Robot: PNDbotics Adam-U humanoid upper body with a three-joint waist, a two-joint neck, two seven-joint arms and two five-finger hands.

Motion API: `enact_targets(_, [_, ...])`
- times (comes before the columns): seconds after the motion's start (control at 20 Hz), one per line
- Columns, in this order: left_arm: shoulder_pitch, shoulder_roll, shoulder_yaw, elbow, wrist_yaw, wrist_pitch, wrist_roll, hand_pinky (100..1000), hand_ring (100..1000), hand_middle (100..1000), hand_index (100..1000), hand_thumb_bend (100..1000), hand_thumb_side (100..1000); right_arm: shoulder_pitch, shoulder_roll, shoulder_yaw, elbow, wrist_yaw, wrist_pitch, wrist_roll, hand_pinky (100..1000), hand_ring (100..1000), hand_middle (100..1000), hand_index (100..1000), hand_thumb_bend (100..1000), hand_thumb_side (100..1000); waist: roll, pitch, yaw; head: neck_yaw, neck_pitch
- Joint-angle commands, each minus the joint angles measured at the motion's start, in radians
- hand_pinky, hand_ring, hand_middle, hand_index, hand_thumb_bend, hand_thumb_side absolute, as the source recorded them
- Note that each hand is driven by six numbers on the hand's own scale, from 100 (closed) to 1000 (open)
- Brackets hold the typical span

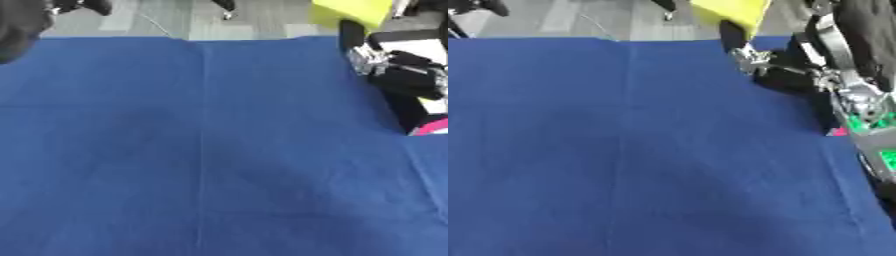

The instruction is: Pick up the objects with one hand, pass them to the other hand, and then place them into the box on the other side of the table.

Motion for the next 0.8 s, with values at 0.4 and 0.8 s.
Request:
enact_targets(0.4, [0.167,-0.092,0.168,-0.113,-0.02,0.008,0.111,730,624,582,762,181,991,-0.167,-0.082,-0.19,0.723,-0.052,0.098,-0.002,765,748,807,1000,100,100,0.0,-0.019,0.049,-0.133,-0.004])
enact_targets(0.8, [0.252,-0.151,0.211,-0.196,-0.06,0.016,0.151,730,624,582,764,178,990,-0.211,-0.11,-0.235,1.095,0.006,0.152,0.004,936,964,953,1000,100,516,-0.012,-0.02,0.077,-0.162,0.009])
